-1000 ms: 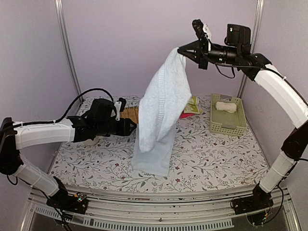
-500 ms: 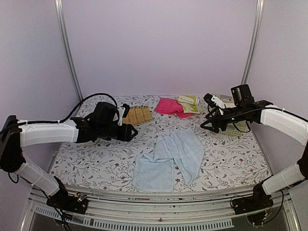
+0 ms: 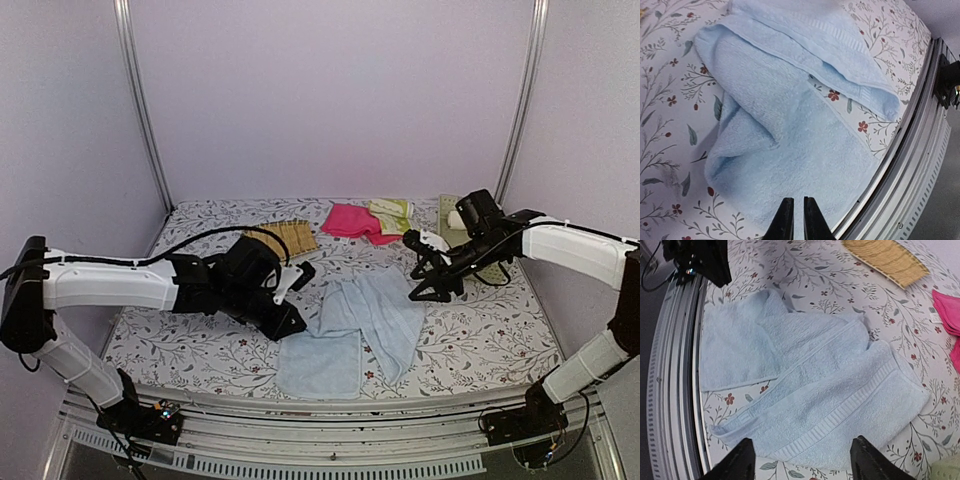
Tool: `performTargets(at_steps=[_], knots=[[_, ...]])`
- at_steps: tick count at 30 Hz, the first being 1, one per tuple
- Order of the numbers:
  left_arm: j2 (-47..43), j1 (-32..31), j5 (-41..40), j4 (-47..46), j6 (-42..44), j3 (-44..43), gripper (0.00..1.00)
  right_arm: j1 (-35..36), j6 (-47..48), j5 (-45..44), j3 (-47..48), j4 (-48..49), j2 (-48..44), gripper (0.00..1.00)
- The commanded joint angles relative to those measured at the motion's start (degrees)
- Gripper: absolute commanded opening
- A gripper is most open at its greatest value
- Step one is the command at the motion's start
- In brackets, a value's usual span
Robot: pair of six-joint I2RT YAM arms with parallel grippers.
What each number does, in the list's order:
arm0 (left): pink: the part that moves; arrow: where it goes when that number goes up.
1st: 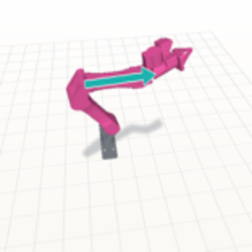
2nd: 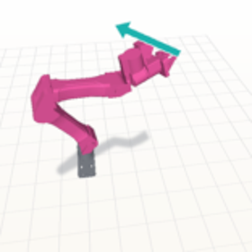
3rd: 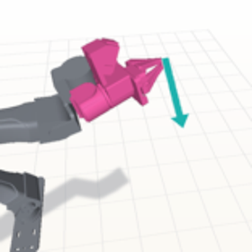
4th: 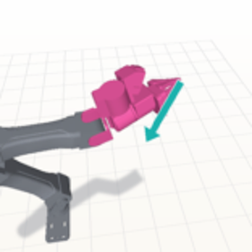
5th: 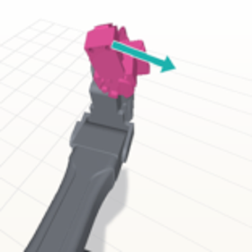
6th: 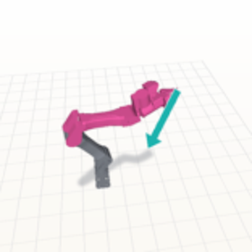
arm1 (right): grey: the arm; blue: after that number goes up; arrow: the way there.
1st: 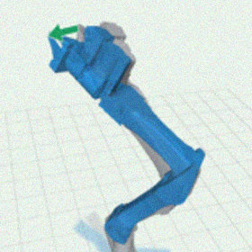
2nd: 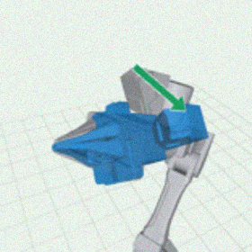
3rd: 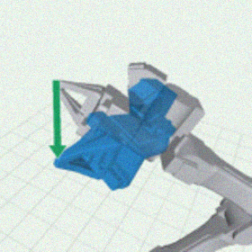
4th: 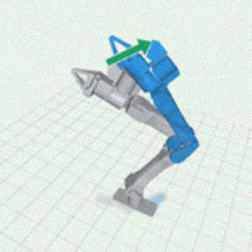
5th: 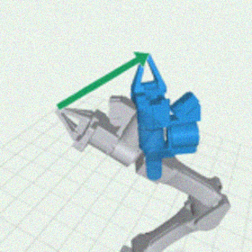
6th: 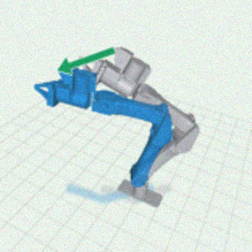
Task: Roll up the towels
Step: Place the towel at the center of the board, then pick up the towel from the center of the board.
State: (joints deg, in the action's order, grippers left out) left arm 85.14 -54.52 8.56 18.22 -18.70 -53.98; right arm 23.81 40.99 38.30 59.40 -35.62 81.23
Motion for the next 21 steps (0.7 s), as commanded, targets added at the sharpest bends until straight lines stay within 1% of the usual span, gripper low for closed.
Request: performTargets(at_steps=[1, 2, 3, 6, 7, 8, 9, 11, 14, 16, 17, 18, 19, 20, 21], knots=[[3.4, -6.0, -0.2, 3.6, 0.9, -0.8, 0.1, 3.3, 1.3, -0.5, 5.6, -5.3, 7.2, 0.51], [4.6, -7.6, -1.2, 4.5, 1.0, -1.6, 0.15, 3.7, 1.1, 0.6, 6.6, -6.0, 8.6, 0.48], [5.7, -9.3, -2.4, 5.5, 1.0, -2.3, 0.23, 4.2, 1.1, 1.8, 7.1, -6.7, 9.6, 0.47], [8.2, -14.7, -5.7, 5.9, 1.7, -4.1, 0.5, 5.3, 1.0, 4.4, 7.1, -6.5, 11.0, 0.46], [8.9, -16.3, -6.0, 5.4, 2.2, -4.7, 0.65, 5.8, 0.9, 4.4, 6.9, -6.4, 11.3, 0.45], [9.8, -17.7, -6.3, 5.2, 2.7, -5.5, 0.91, 6.4, 0.9, 3.7, 6.9, -6.2, 11.3, 0.44], [11.1, -18.8, -6.6, 5.2, 3.4, -6.5, 0.97, 6.6, 0.3, 2.9, 6.9, -5.9, 10.9, 0.43], [14.2, -20.5, -8.5, 5.8, 3.3, -9.0, 0.98, 6.6, 0.0, 1.1, 8.1, -6.6, 9.7, 0.43], [18.3, -22.0, -14.9, 8.3, -0.1, -13.4, 0.98, 6.6, -0.2, -4.7, 10.5, -6.9, 6.7, 0.44], [18.3, -23.0, -17.9, 8.1, -0.2, -14.7, 0.98, 6.5, -1.7, -8.6, 12.0, -4.5, 4.0, 0.5], [17.7, -23.4, -19.9, 7.7, -0.5, -14.9, 0.98, 6.5, -3.5, -12.5, 11.8, -1.9, 2.5, 0.58], [17.1, -23.3, -20.9, 7.0, -0.7, -14.8, 0.98, 6.4, -5.4, -15.3, 11.2, 0.9, 0.8, 0.73], [16.6, -23.2, -21.0, 6.6, -1.1, -14.7, 0.99, 6.4, -8.0, -17.5, 10.5, 3.4, -0.9, 0.93], [16.4, -23.0, -21.1, 6.6, -1.3, -15.1, 0.98, 6.4, -9.0, -19.9, 10.4, 5.3, -2.7, 1.0], [16.3, -23.0, -21.4, 6.6, -1.3, -15.5, 0.98, 6.3, -9.9, -22.2, 10.5, 6.7, -3.9, 0.99]])
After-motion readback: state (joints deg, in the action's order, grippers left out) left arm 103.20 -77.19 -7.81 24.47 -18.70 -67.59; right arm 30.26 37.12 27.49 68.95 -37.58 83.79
